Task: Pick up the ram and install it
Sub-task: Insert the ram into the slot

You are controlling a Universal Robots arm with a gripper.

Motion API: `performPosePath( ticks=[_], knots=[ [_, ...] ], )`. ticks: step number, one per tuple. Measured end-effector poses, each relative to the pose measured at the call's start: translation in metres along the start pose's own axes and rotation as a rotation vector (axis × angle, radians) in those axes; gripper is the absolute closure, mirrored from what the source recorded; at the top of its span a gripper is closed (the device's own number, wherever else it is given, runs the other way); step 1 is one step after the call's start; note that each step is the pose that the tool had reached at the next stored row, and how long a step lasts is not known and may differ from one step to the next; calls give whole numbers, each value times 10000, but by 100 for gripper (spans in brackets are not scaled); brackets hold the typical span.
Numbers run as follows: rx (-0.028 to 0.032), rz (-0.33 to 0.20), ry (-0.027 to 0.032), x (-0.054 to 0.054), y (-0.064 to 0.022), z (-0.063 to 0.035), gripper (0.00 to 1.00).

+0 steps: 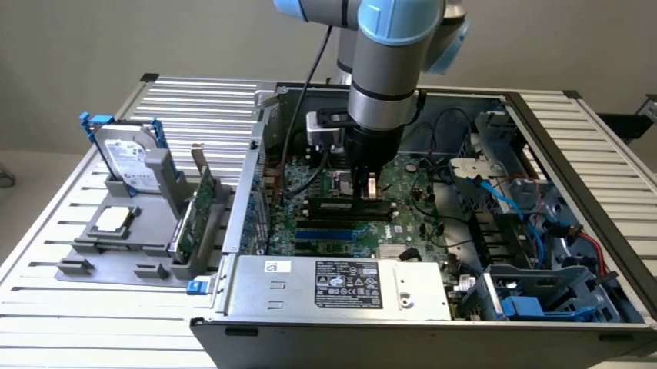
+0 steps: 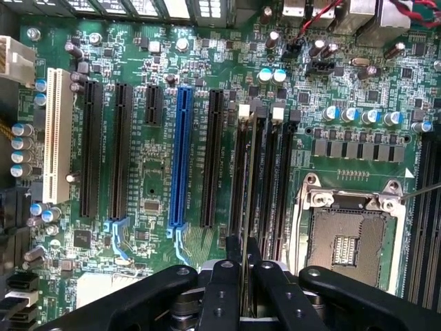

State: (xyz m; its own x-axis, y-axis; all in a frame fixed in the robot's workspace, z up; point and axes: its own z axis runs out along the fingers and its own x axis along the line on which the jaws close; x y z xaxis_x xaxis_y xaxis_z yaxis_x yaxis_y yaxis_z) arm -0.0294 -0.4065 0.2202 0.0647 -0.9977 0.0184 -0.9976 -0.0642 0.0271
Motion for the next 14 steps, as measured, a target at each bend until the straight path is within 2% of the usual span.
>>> performPosePath(
  ticks=[6,11,14],
  knots=[
    [-8,-2,17,3,-34,-9,86],
    [-7,-10,30,13,-32,-74,86],
    [-10,-8,72,16,-32,-75,86]
  ],
)
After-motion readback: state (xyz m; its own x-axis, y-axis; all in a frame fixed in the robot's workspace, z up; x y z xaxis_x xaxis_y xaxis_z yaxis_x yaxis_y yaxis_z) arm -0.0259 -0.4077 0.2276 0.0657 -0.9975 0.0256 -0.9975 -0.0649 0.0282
